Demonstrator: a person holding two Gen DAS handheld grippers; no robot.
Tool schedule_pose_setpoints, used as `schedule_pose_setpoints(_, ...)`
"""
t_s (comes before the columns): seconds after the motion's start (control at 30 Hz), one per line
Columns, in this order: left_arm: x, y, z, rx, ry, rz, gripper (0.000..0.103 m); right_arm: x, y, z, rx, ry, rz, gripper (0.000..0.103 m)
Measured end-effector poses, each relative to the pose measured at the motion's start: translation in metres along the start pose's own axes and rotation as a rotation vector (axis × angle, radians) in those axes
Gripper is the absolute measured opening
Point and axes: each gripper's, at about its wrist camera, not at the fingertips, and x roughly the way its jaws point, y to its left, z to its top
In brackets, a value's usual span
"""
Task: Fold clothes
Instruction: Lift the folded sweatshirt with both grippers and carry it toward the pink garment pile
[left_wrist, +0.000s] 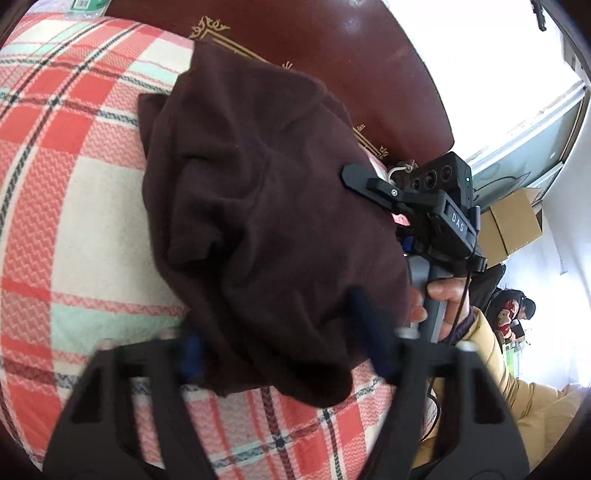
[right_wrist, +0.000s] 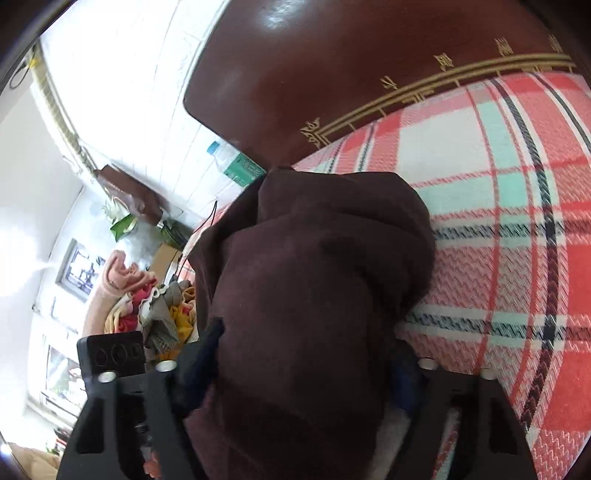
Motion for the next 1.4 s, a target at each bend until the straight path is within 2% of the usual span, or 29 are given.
schedule_pose_setpoints(0.03, 0.000, 0.001, 0.001, -0.015, 0.002, -0.006, 0.043, -0.002, -0.002, 0.001, 0.023, 0.007, 0.014, 0.061)
schedule_pose_setpoints(0.13, -0.010, 0.001, 0.004, -0.050, -0.001, -0.044, 0.036, -0.008, -0.005, 0.001, 0.102, 0.011, 0.063, 0.049)
schedule_pose_setpoints(0.3, -0.048, -0.015, 0.011, -0.046, -0.034, -0.133, 0.036, -0.030, 0.015, -0.004, 0.214, -0.062, 0.206, 0.047)
schedule_pose_setpoints(0.4, -0.079, -0.027, 0.015, -0.027, -0.061, -0.176, 0.036, -0.045, 0.040, -0.004, 0.248, -0.125, 0.296, 0.047)
schedule_pose_setpoints(0.6, -0.172, -0.055, 0.032, 0.040, -0.155, -0.202, 0.036, -0.058, 0.119, 0.010, 0.191, -0.190, 0.412, 0.047)
schedule_pose_setpoints(0.67, -0.207, -0.065, 0.041, 0.069, -0.199, -0.165, 0.036, -0.056, 0.150, 0.019, 0.169, -0.210, 0.468, 0.047)
schedule_pose_setpoints(0.87, -0.309, -0.071, 0.066, 0.123, -0.349, 0.023, 0.036, -0.026, 0.247, 0.055, 0.123, -0.255, 0.652, 0.047)
schedule_pose_setpoints(1.03, -0.395, -0.075, 0.087, 0.168, -0.472, 0.181, 0.036, 0.026, 0.324, 0.080, 0.117, -0.254, 0.774, 0.047)
schedule_pose_setpoints(1.17, -0.459, -0.072, 0.099, 0.185, -0.572, 0.301, 0.037, 0.090, 0.373, 0.086, 0.154, -0.229, 0.845, 0.047)
schedule_pose_setpoints(1.27, -0.485, -0.029, 0.087, 0.097, -0.611, 0.343, 0.037, 0.150, 0.390, 0.072, 0.209, -0.144, 0.835, 0.047)
schedule_pose_setpoints(1.4, -0.481, 0.048, 0.064, -0.059, -0.567, 0.401, 0.037, 0.214, 0.385, 0.035, 0.226, -0.009, 0.672, 0.047)
